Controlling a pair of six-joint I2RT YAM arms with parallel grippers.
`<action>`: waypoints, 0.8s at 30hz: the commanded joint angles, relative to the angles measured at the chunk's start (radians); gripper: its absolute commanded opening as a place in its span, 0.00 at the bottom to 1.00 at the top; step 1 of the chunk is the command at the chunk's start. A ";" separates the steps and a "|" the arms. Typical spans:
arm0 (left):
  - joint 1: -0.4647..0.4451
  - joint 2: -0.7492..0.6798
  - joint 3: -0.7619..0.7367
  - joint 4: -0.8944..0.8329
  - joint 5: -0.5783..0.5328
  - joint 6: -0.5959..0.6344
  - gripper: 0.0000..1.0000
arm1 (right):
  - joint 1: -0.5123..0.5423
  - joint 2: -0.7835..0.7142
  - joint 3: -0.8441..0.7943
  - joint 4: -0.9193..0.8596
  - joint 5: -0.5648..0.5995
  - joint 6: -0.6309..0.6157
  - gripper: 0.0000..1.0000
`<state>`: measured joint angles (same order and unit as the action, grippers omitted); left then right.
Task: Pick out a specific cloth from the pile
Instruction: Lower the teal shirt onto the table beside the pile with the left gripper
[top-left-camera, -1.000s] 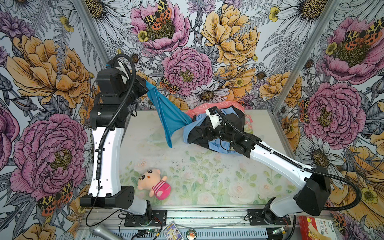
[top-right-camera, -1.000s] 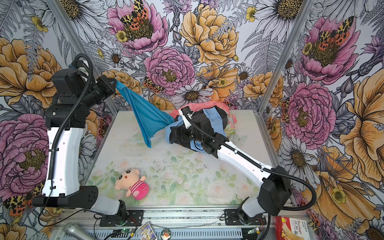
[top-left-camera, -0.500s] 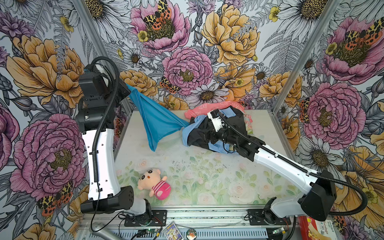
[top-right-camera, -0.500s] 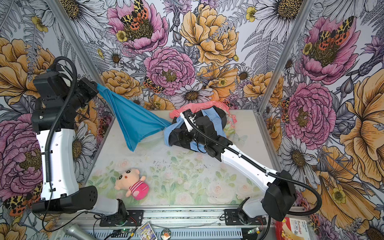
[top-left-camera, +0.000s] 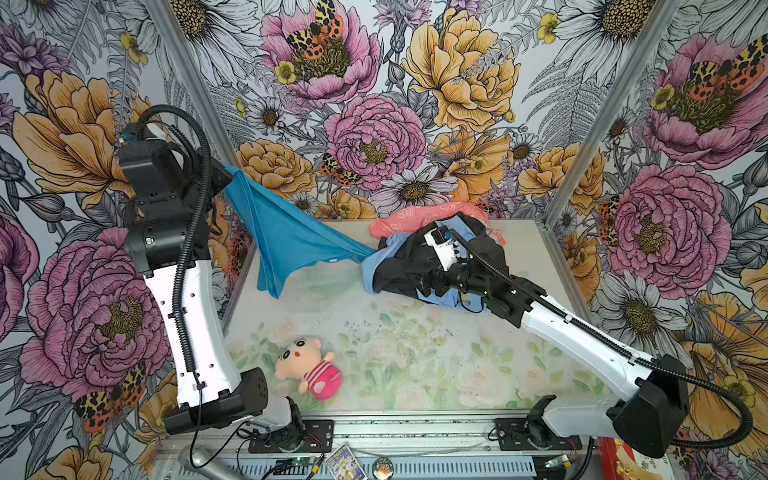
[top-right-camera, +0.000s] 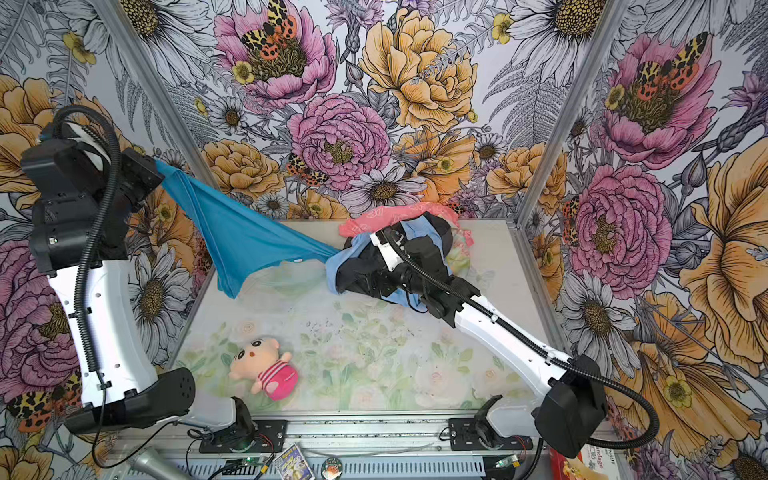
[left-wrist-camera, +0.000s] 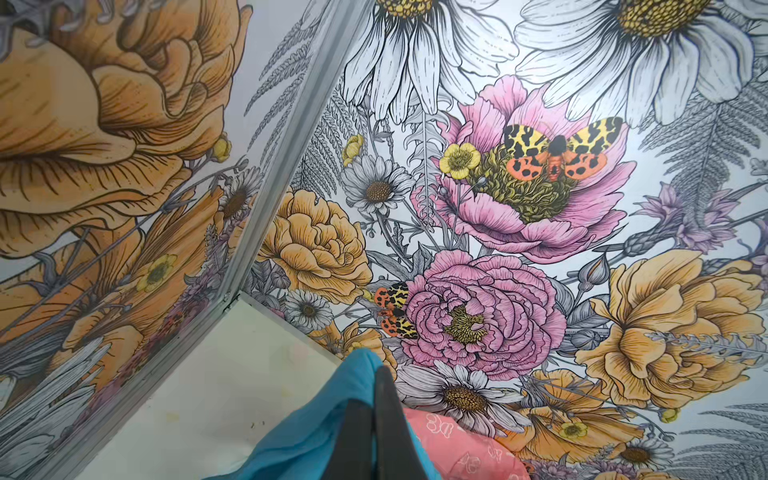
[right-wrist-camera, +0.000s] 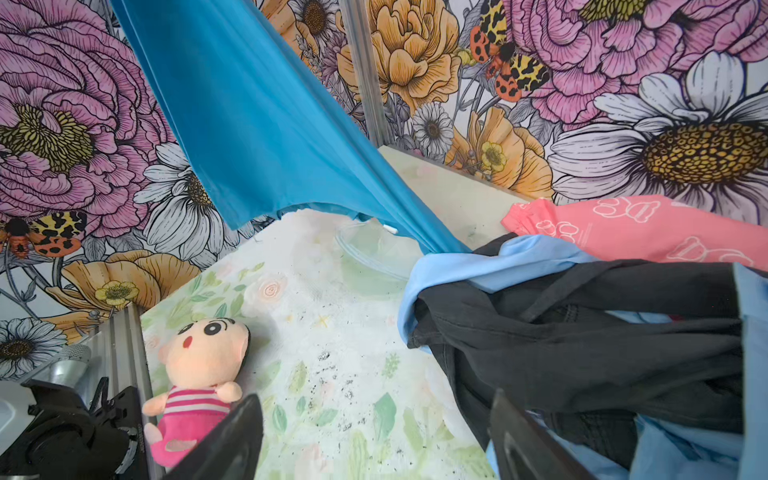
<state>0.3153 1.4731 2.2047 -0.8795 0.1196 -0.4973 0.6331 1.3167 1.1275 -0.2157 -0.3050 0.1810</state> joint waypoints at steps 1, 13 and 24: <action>0.028 0.015 0.072 0.054 -0.055 0.012 0.00 | -0.012 -0.026 -0.017 -0.013 -0.016 -0.013 0.86; 0.163 0.039 0.118 0.056 -0.026 -0.050 0.00 | -0.033 -0.015 -0.041 -0.015 -0.031 -0.018 0.86; 0.036 0.050 0.021 0.061 -0.018 -0.020 0.00 | -0.038 0.028 -0.026 -0.011 -0.015 -0.031 0.86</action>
<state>0.3862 1.5101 2.2467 -0.8589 0.1047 -0.5335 0.6006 1.3304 1.0901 -0.2306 -0.3195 0.1627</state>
